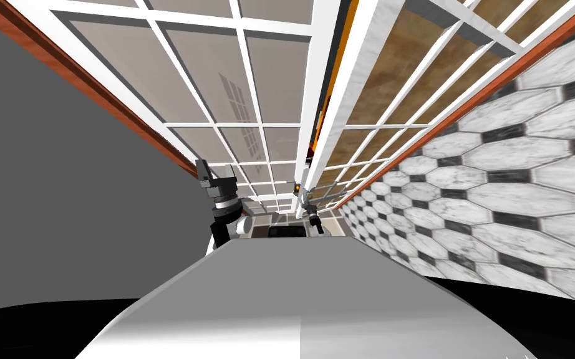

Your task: Pull the door open

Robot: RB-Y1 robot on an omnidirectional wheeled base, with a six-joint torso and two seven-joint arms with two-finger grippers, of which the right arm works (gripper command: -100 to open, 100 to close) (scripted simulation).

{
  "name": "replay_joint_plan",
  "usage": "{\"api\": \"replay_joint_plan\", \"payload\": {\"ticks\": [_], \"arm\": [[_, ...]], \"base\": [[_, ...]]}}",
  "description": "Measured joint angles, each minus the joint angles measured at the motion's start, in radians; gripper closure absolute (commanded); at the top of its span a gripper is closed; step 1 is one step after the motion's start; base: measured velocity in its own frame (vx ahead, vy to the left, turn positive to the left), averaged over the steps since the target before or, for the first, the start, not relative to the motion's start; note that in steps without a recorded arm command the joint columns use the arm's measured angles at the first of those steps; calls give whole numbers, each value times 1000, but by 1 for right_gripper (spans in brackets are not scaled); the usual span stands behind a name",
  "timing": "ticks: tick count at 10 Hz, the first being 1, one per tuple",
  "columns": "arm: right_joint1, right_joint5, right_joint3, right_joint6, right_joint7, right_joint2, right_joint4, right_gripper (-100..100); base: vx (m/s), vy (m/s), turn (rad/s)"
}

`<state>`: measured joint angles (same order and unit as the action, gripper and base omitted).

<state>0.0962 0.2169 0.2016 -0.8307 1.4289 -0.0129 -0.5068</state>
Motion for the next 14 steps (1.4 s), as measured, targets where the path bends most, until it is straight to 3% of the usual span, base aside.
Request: {"api": "replay_joint_plan", "payload": {"ticks": [2,4,5,8,10,11,13,14], "arm": [[-10,3,-4,-10,-15,30,14,-100],[-21,12,-19,-6,-48,66,-16,-100],[-14,12,-19,-16,-55,75,-3,-100],[27,17,-32,-73,-96,133,34,-100],[34,22,-41,-75,-121,153,14,-100],[61,22,-43,-101,-132,170,48,-100],[40,31,-58,-86,-159,179,-27,-100],[39,32,-60,-83,-163,180,-33,-100]], "base": [[-204,69,121],[-190,22,91],[-150,-38,211],[-172,-71,99],[-102,-85,107],[-118,-66,71],[-82,-80,53],[40,19,174]]}}
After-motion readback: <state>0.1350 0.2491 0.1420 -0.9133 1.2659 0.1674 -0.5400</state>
